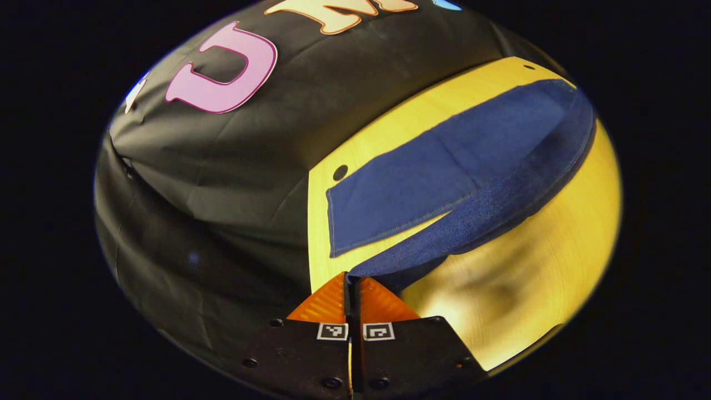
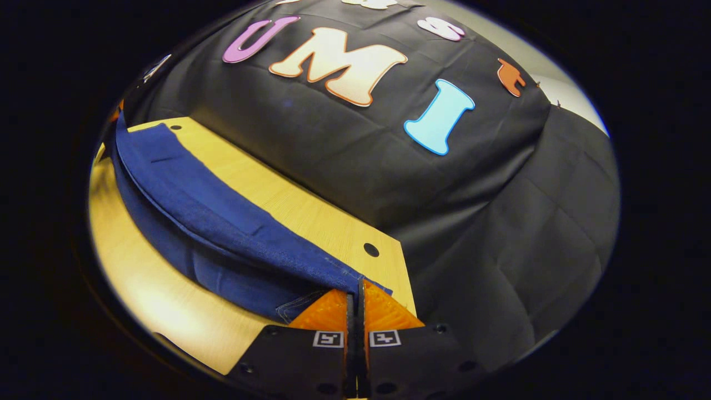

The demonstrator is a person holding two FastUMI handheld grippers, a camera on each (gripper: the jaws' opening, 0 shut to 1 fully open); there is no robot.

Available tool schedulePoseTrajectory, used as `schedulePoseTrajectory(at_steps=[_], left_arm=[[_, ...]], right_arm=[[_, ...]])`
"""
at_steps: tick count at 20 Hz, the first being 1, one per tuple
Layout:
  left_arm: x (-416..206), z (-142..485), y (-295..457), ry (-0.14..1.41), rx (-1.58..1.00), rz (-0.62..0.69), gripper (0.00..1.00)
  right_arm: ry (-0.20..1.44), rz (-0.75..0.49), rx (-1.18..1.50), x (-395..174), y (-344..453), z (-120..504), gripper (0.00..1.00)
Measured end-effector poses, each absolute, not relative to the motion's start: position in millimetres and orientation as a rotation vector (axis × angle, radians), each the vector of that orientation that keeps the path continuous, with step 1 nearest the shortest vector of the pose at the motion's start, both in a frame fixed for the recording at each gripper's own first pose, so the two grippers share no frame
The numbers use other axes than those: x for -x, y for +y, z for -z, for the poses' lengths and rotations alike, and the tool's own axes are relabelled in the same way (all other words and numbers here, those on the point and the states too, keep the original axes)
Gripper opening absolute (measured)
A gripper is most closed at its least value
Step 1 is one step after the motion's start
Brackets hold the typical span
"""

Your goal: Grasp the waist and the cuffs of the jeans and fold them to make the two legs overlap; first hold the waist and fold one-third of the jeans toward the cuffs, then hold the cuffs and fold the remaining one-third in the same direction to finish folding.

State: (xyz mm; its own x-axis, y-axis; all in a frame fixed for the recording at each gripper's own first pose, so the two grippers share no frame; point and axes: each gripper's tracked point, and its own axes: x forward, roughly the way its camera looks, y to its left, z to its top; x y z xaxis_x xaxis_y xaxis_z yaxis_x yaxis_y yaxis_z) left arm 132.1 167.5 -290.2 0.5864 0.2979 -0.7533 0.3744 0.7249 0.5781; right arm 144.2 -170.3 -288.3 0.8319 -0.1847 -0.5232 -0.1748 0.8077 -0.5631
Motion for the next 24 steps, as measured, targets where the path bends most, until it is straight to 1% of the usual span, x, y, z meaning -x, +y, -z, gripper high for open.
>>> schedulePoseTrajectory(at_steps=[2, 3, 8, 14, 19, 20, 21, 22, 24], left_arm=[[-160.0, 295.4, 163.0, 0.95, -0.782, 0.069, 0.0], [-171.8, 297.6, 162.9, 0.944, -0.782, 0.078, 0.0], [-227.4, 326.4, 156.1, 0.933, -0.777, 0.132, 0.0], [-285.4, 374.3, 147.2, 0.923, -0.618, 0.127, 0.0], [-302.2, 401.8, 140.4, 0.918, -0.518, 0.107, 0.0], [-300.8, 402.5, 142.4, 0.914, -0.503, 0.098, 0.0], [-295.2, 396.1, 138.2, 0.916, -0.47, 0.105, 0.0], [-294.0, 385.1, 135.5, 0.888, -0.443, 0.092, 0.33], [-309.3, 357.8, 123.6, 0.771, -0.384, 0.04, 1.0]], right_arm=[[0.589, 0.036, 0.647, -159.5, -168.8, 290.3, 0.01], [0.582, 0.048, 0.641, -168.3, -166.5, 291.2, 0.02], [0.602, 0.102, 0.618, -203.0, -165.4, 316.1, 0.02], [0.64, 0.142, 0.598, -236.9, -164.8, 351.2, 0.02], [0.722, 0.194, 0.473, -250.9, -173.7, 398.5, 0.01], [0.742, 0.209, 0.432, -248.2, -173.8, 400.3, 0.05], [0.745, 0.227, 0.41, -250.4, -177.7, 399.6, 0.29], [0.733, 0.237, 0.391, -251.8, -182.9, 394.9, 0.53], [0.686, 0.242, 0.356, -257.6, -188.7, 377.3, 1.0]])
